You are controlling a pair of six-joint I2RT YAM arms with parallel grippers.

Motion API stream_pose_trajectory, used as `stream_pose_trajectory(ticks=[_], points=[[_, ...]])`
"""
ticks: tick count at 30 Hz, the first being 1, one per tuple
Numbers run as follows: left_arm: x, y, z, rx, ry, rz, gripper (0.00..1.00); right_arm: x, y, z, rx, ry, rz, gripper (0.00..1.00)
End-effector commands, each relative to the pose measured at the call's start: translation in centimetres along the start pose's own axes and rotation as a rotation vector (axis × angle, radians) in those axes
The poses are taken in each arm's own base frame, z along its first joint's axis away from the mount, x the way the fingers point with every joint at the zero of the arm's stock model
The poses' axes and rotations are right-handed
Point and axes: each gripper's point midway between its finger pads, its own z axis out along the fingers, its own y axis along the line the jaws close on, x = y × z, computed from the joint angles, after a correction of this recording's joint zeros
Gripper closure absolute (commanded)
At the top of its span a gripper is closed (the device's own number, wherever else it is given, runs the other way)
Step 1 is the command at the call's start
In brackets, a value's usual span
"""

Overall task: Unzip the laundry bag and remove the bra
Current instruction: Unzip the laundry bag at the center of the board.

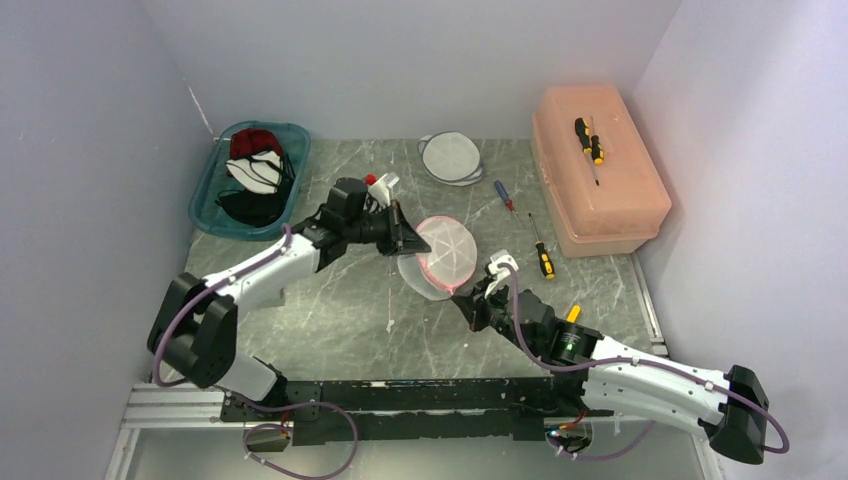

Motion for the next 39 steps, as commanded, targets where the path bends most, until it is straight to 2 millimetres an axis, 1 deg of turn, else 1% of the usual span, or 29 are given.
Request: stream_pose_trajectory(ticks=[1,3,4,5,8,10,11,12,14,16,17,19,20,22,24,26,28,30,34,39], points=[[-0.3,-3.6,0.5,0.195,0.121,0.247,0.97,-0.9,1.7,0.0,-0.068,0.002,-0.023,1.00],[0.0,-2.6,1.5,0.214,0.142,0.245,0.97,-0.1,1.8,0.5,-0.071,0.020,-0.007,1.00],[0.3,-1.8,2.1,0.207,0.155,0.228,0.97,0.3,1.9,0.7,-0.072,0.030,0.002,1.00],[0.7,-1.0,2.6,0.200,0.166,0.213,0.95,0.6,1.9,0.9,-0.071,0.038,0.009,1.00],[1.3,1.9,3.5,0.129,0.158,0.153,0.72,1.4,2.1,1.7,-0.065,0.064,0.021,1.00],[1.6,3.1,3.2,0.076,0.139,0.128,0.47,1.6,2.4,2.1,-0.068,0.074,0.025,1.00],[1.5,3.5,2.9,0.043,0.123,0.120,0.37,1.7,2.4,2.3,-0.068,0.080,0.024,1.00],[1.5,3.9,2.4,0.008,0.108,0.114,0.29,1.7,2.6,2.5,-0.070,0.084,0.024,1.00],[1.5,4.6,1.0,-0.081,0.084,0.102,0.19,1.8,2.8,2.9,-0.070,0.095,0.022,1.00],[1.4,5.2,-0.8,-0.188,0.044,0.087,0.16,1.3,3.2,3.2,-0.072,0.094,0.022,1.00],[1.5,5.6,-1.8,-0.242,0.026,0.068,0.07,1.2,3.2,3.4,-0.069,0.095,0.026,1.00],[2.4,6.0,-3.9,-0.314,0.001,0.030,0.05,1.1,3.5,3.6,-0.071,0.096,0.026,1.00],[3.1,6.2,-4.9,-0.344,-0.002,0.003,0.05,0.9,3.6,3.8,-0.070,0.094,0.032,1.00],[4.0,5.8,-6.8,-0.366,-0.046,-0.036,0.05,0.9,3.7,4.1,-0.067,0.098,0.034,1.00],[5.1,5.7,-8.1,-0.387,-0.085,-0.081,0.05,1.1,3.8,4.5,-0.065,0.110,0.033,1.00],[5.9,5.3,-8.7,-0.380,-0.133,-0.123,0.05,0.9,4.1,4.8,-0.072,0.110,0.032,1.00],[7.3,4.5,-8.4,-0.339,-0.148,-0.163,0.05,0.8,4.6,5.1,-0.089,0.111,0.032,1.00],[7.6,3.6,-7.7,-0.296,-0.171,-0.194,0.05,0.8,5.1,5.3,-0.110,0.116,0.025,1.00],[6.5,2.3,-5.8,-0.267,-0.190,-0.207,0.05,0.8,6.3,5.5,-0.169,0.125,0.009,1.00],[5.2,3.1,-3.6,-0.328,-0.191,-0.210,0.05,0.8,6.9,5.2,-0.214,0.132,-0.013,1.00]])
